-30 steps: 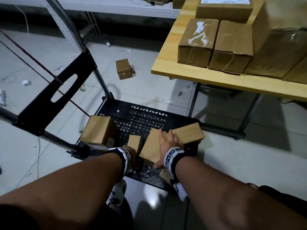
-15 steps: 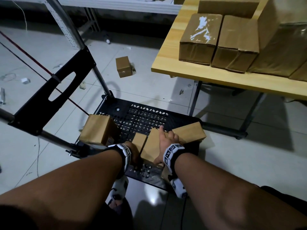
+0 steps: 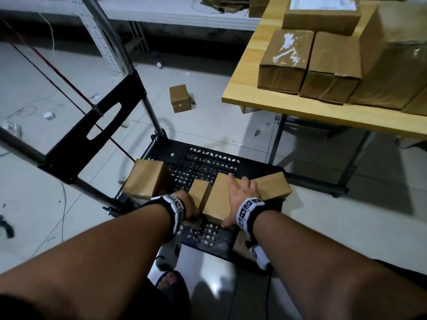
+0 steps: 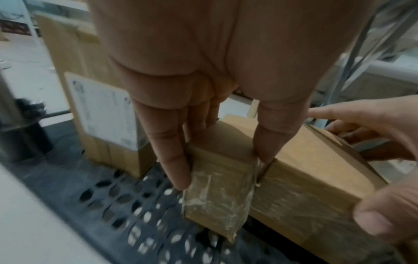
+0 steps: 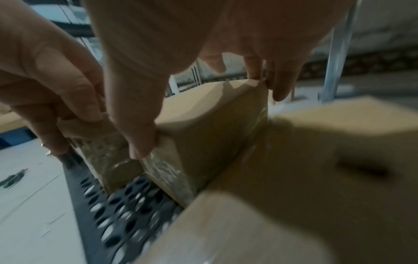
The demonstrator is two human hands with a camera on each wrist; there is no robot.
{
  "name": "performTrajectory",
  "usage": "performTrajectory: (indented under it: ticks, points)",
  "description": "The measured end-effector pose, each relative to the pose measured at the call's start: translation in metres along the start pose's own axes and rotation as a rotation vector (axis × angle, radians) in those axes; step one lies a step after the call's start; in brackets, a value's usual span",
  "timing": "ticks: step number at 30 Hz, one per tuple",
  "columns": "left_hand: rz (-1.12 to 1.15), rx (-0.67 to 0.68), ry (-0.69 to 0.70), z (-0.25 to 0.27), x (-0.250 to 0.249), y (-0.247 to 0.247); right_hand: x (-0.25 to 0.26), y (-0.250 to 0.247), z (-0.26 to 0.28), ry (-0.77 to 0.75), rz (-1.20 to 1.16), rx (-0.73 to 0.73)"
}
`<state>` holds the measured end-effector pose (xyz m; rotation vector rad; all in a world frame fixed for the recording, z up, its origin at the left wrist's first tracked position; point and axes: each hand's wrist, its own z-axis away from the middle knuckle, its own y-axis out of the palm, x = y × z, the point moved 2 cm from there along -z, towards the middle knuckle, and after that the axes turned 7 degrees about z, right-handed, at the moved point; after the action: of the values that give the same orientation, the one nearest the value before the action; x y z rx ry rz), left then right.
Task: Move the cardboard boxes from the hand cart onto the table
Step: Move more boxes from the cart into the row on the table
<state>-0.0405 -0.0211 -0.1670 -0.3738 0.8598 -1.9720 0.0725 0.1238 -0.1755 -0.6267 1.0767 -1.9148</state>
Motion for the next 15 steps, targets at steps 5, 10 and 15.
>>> performTrajectory:
  ticks: [5, 10, 15]
  points:
    - [0.404, -0.205, -0.038, 0.010, 0.004, -0.031, -0.027, -0.032, 0.024, -0.006, -0.072, -0.132]
    - [0.783, -0.265, 0.027, 0.033, 0.009, -0.053, -0.054, -0.057, 0.071, -0.057, -0.167, -0.233]
    - [1.239, -0.270, 0.108, 0.071, 0.016, -0.076, -0.076, -0.081, 0.129, -0.097, -0.318, -0.330]
